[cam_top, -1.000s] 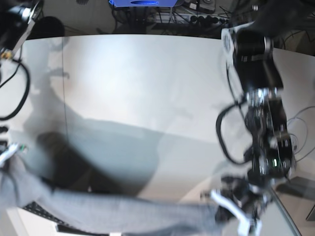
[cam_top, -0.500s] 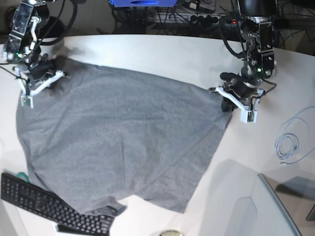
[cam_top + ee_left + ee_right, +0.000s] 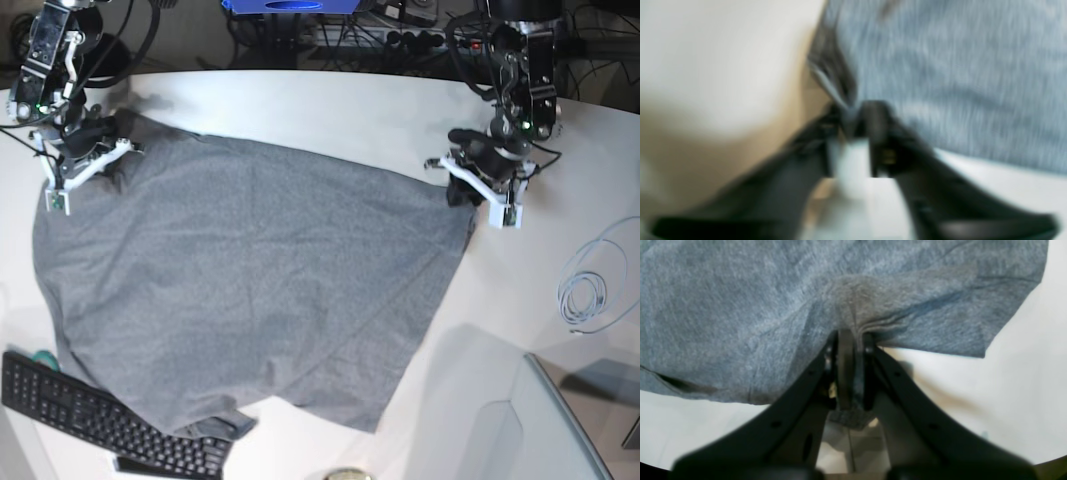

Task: Layout the t-shirt on the table in an organized manner, then fold the t-shirt properly
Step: 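Release and regrasp the t-shirt edge with the left gripper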

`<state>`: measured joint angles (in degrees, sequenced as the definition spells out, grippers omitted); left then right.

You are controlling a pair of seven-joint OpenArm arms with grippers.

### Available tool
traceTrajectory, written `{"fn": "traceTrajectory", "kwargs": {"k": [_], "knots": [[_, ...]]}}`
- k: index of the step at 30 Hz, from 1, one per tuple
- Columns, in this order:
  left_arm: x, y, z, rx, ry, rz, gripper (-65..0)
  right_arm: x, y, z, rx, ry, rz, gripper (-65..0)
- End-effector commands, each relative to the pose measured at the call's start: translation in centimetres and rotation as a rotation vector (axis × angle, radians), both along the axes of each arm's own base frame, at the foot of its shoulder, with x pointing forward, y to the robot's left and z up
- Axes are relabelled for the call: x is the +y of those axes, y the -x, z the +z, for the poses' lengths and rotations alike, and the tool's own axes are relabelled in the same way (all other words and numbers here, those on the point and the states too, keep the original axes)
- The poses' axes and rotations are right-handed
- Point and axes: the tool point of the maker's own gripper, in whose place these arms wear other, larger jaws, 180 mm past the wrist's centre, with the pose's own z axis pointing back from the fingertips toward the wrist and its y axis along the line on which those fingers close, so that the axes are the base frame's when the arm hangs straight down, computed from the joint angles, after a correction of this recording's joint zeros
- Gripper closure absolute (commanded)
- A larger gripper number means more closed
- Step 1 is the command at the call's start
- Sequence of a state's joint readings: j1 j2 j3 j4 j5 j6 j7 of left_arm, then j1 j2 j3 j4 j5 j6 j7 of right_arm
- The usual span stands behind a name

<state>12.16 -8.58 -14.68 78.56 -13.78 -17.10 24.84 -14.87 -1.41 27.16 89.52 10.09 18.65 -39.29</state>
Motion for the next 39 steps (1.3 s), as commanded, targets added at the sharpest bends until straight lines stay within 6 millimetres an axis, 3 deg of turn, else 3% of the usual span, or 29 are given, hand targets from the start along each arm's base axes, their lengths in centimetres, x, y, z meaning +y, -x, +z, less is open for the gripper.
{"fn": "traceTrajectory", "kwargs": {"k": [1, 3, 5, 8, 13, 15, 19, 22, 30, 32, 35, 39], "knots": [[1.0, -0.6, 1.2, -0.045, -0.010, 0.019, -23.4, -0.4, -0.8, 0.8, -0.035, 0.011, 0.000, -0.6], [2.3, 0.4, 1.3, -0.042, -0.020, 0.058, -28.8, -0.3, -0.7, 0.8, -0.034, 0.010, 0.003, -0.6], [3.9, 1.4, 1.6, -0.042, -0.032, 0.099, -29.3, -0.2, -0.3, 0.6, -0.025, 0.009, 0.006, -0.6], [5.8, 1.8, 3.8, -0.092, -0.071, 0.136, -29.8, -0.2, -0.2, 0.5, -0.023, 0.010, 0.008, -0.6], [4.5, -0.2, 9.0, -0.237, -0.098, 0.098, -30.3, -0.2, -0.2, 0.5, -0.023, 0.010, 0.008, -0.6], [2.9, -2.1, 9.7, -0.268, -0.086, 0.050, -35.2, -0.2, -0.3, 0.6, -0.025, 0.010, 0.008, -0.6], [1.0, -5.3, 8.4, -0.254, -0.052, -0.009, -50.0, -0.1, -0.5, 0.6, -0.028, 0.009, 0.009, -0.6], [0.2, -6.9, 7.1, -0.227, -0.031, -0.027, -51.0, -0.1, -0.5, 0.6, -0.028, 0.009, 0.011, -0.6], [0.6, -9.7, 4.2, -0.157, 0.019, 0.016, -51.0, -0.1, -0.5, 0.6, -0.028, 0.009, 0.011, -0.6], [-0.2, -10.2, 3.5, -0.136, 0.029, -0.004, -50.8, -0.1, -0.5, 0.6, -0.028, 0.009, 0.011, -0.6], [-1.9, -10.4, 3.2, -0.127, 0.033, -0.053, -42.9, -0.1, -0.5, 0.6, -0.028, 0.009, 0.011, -0.6], [-2.4, -10.3, 3.1, -0.124, 0.038, -0.066, -19.1, -0.1, -0.5, 0.7, -0.029, 0.009, 0.011, -0.6]]}}
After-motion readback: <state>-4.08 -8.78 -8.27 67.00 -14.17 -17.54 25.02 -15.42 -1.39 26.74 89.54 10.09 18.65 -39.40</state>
